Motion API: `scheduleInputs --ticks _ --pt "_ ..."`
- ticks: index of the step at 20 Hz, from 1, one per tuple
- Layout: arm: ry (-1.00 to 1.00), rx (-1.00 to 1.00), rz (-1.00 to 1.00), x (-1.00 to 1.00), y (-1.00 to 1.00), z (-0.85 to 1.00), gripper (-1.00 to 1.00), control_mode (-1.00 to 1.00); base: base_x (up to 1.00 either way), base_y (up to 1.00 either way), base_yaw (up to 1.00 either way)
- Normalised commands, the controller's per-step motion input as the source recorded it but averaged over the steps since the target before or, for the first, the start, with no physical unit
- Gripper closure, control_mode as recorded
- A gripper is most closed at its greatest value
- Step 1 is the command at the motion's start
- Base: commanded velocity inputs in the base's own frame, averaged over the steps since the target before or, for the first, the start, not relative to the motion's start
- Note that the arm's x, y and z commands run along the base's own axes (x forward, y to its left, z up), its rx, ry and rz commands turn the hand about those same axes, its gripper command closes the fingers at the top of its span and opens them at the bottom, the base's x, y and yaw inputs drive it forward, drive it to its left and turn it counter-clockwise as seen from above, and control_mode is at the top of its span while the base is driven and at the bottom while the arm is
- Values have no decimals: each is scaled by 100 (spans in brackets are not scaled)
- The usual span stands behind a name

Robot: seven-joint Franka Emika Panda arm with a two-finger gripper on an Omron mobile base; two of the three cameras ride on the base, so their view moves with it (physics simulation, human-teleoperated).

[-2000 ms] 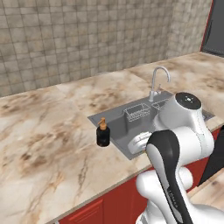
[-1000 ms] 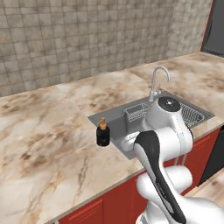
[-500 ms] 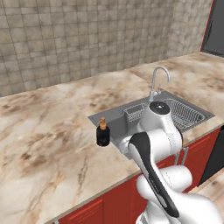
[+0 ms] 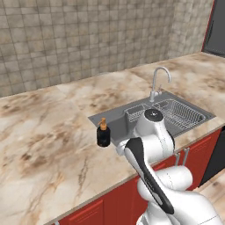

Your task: Locate and retrieve the sponge and soap dispenser from the cabinet. Place them next to the sink.

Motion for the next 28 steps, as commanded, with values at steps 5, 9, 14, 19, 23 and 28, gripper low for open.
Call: scheduleInputs --ticks 5,9,14,19,23,28 --pt "-21 5 0 2 0 -71 100 -100 0 0 0" --pt "-23 1 0 0 0 -59 100 -100 0 0 0" --pt "-12 0 -1 0 -4 -56 100 -100 0 0 0" --pt "-4 2 -3 0 -6 -57 100 -100 0 0 0" --pt "0 5 -5 0 -4 -39 100 -100 0 0 0" --pt "-1 6 -5 0 -6 -36 100 -100 0 0 0"
